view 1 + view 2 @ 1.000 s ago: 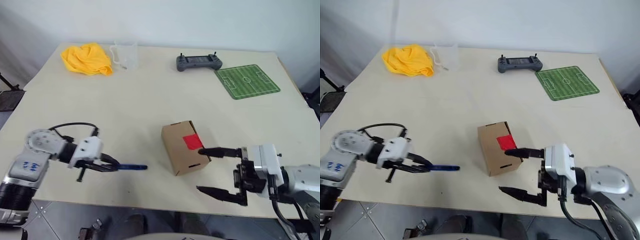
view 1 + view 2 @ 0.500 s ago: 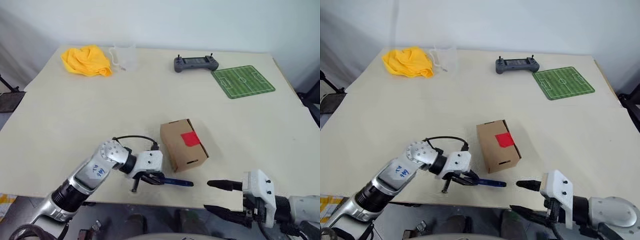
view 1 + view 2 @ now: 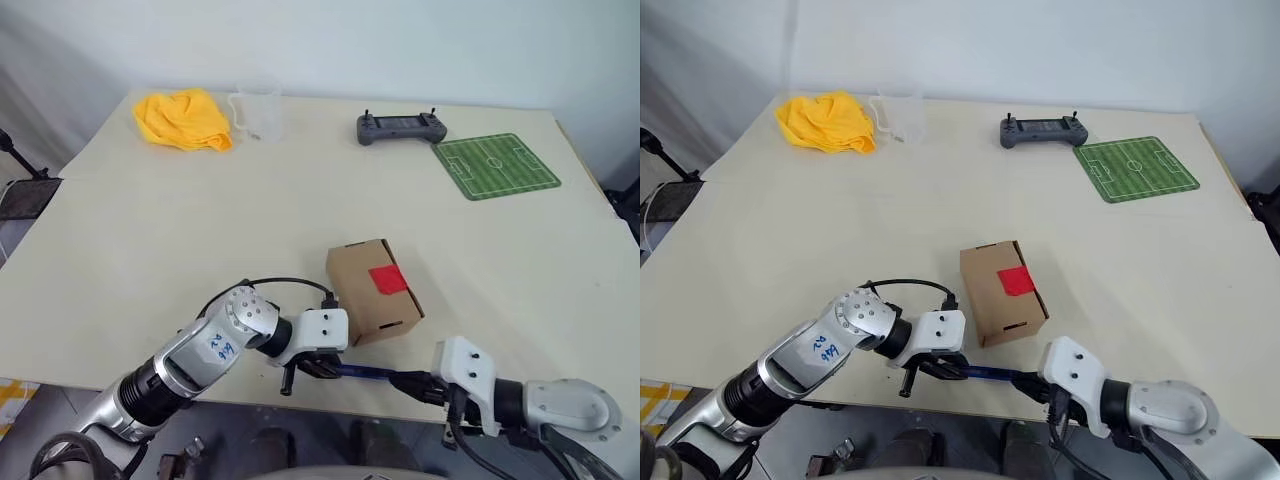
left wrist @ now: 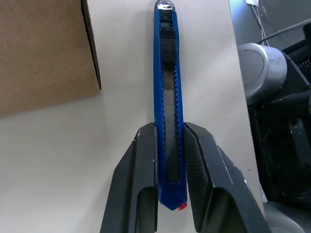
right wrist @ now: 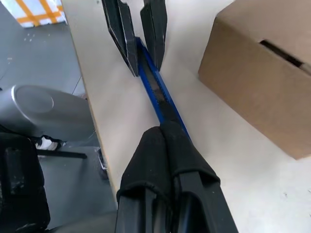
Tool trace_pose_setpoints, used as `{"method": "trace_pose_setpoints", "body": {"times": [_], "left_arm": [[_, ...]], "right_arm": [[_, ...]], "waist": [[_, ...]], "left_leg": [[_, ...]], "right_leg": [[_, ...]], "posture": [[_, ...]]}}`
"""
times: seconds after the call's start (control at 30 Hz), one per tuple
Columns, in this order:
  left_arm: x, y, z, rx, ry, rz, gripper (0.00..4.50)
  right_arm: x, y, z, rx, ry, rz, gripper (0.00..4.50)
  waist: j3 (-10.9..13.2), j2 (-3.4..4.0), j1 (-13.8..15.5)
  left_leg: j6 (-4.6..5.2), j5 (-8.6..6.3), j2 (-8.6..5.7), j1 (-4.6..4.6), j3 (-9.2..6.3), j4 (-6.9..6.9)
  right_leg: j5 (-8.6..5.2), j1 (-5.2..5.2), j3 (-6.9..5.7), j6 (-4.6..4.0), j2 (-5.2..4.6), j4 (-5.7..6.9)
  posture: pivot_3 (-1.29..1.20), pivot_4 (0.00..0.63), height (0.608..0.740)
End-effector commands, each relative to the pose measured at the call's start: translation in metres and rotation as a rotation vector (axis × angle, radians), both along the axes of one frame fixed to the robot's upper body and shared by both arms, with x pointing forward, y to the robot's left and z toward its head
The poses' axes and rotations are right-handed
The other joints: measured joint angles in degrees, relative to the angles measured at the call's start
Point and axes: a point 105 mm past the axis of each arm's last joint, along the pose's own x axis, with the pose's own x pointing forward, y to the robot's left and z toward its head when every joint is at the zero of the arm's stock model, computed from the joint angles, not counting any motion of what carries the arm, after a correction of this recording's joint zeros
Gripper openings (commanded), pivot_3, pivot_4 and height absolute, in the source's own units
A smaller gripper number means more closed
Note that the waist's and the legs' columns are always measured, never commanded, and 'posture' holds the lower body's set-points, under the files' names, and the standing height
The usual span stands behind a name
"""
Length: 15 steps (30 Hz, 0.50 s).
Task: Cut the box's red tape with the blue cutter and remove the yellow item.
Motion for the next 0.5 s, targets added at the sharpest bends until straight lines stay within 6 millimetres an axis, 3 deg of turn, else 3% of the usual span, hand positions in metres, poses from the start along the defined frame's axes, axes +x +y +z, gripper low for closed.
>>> {"method": "trace_pose_setpoints", "body": {"times": [0.03, 0.5], "left_arm": [[-0.001, -0.004, -0.002, 0.015, 0.005, 0.011, 0.45], [0.000, -0.012, -0.004, 0.021, 0.010, 0.012, 0.45]], "right_arm": [[0.004, 0.002, -0.006, -0.029, 0.018, -0.002, 0.03], [0.014, 0.009, -0.024, -0.087, 0.071, 0.009, 0.03]], "waist": [[0.0, 0.00, 0.3], [0.0, -0.05, 0.3]], "left_leg": [[0.00, 0.00, -0.01, 0.00, 0.00, 0.00], [0.07, -0.04, -0.06, 0.12, -0.02, 0.11]], "right_leg": [[0.00, 0.00, 0.00, 0.00, 0.00, -0.01], [0.04, 0.28, -0.03, 0.07, -0.07, -0.10]], "posture": [[0.00, 0.150, 0.740], [0.00, 0.150, 0.740]]}}
